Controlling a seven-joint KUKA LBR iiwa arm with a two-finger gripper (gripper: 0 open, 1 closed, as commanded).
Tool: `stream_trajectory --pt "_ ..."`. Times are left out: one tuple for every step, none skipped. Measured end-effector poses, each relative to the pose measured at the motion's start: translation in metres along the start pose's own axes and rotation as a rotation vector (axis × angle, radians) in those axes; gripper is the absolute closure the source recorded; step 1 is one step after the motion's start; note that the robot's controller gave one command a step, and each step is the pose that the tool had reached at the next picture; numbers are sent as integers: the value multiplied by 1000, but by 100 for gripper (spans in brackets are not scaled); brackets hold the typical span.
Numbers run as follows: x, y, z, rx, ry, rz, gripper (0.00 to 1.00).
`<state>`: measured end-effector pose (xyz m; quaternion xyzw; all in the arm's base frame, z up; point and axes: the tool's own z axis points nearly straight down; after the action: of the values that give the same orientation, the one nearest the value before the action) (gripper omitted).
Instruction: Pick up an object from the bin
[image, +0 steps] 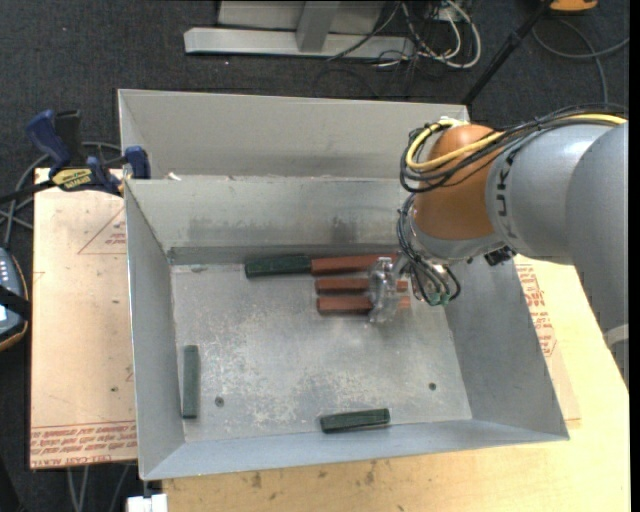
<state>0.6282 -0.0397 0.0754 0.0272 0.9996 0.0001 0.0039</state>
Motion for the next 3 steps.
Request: stream_trajectory --pt "-17 18 -76 -1 -2 -219 100" --pt "-15 18 -73 -1 4 -220 0" --pt "-26 27 8 -3 5 -126 0"
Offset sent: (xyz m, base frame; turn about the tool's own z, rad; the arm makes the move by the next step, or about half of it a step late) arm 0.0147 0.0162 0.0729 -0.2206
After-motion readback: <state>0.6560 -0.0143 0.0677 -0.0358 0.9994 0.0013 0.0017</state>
